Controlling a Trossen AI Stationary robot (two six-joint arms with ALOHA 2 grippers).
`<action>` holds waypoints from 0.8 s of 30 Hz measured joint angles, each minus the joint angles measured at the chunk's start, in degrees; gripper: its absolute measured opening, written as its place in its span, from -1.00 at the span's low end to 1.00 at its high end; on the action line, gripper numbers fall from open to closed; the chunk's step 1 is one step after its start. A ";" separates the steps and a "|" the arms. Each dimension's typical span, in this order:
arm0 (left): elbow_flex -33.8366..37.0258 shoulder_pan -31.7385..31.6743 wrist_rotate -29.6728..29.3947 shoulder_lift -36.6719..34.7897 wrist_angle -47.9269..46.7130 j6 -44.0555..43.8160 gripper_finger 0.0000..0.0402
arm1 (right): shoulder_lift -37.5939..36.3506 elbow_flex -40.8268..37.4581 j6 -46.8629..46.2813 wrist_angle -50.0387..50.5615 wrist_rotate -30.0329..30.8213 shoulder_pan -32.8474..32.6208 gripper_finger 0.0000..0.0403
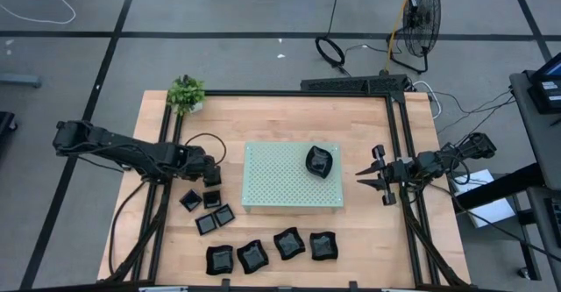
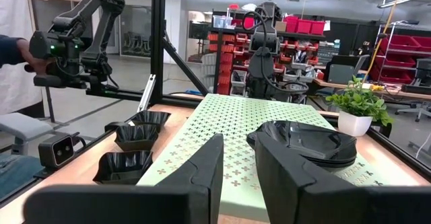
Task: Pick & Place Mini shaped plates
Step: Put the square plate on the shelf
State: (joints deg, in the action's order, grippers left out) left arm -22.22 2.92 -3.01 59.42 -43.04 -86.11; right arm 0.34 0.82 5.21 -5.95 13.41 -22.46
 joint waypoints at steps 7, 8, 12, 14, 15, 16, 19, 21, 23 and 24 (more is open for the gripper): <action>0.04 0.00 0.00 0.02 -0.11 -1.00 -0.30 | 0.00 0.00 -0.02 0.00 0.00 -0.01 -0.63; 0.05 0.00 0.01 0.01 -0.11 -0.99 -0.37 | 0.00 0.00 -0.01 0.01 0.00 0.00 -0.63; 0.07 0.00 0.15 0.00 -0.07 -1.00 -0.59 | 0.00 0.00 -0.01 0.02 0.00 0.00 -0.63; 0.08 0.00 0.60 0.00 0.05 -0.72 -0.67 | 0.00 0.00 -0.02 0.02 0.00 0.00 -0.63; 0.09 0.00 0.84 -0.08 0.10 -0.44 -0.71 | 0.01 0.00 -0.01 0.01 0.00 0.00 -0.63; 0.09 -0.02 1.14 -0.27 0.08 0.01 -0.75 | 0.01 0.00 0.00 0.02 0.00 0.00 -0.63; -0.32 -0.01 1.57 -0.54 -0.32 0.43 -0.84 | 0.00 0.00 -0.01 0.01 0.00 0.00 -0.63; -0.84 -0.02 1.54 -0.88 -0.38 1.74 -0.91 | 0.00 0.00 -0.02 0.00 -0.01 0.00 -0.63; -1.85 -0.02 1.45 -1.39 -0.37 2.93 -0.96 | 0.02 0.00 -0.01 0.00 0.00 0.00 -0.63; -2.24 0.00 1.28 -1.76 -0.38 3.47 -0.97 | 0.01 0.00 -0.02 0.01 0.00 -0.02 -0.63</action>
State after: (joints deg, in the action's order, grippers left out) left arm -24.46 2.92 -1.73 57.66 -43.43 -82.64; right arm 0.35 0.82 5.19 -5.94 13.41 -22.48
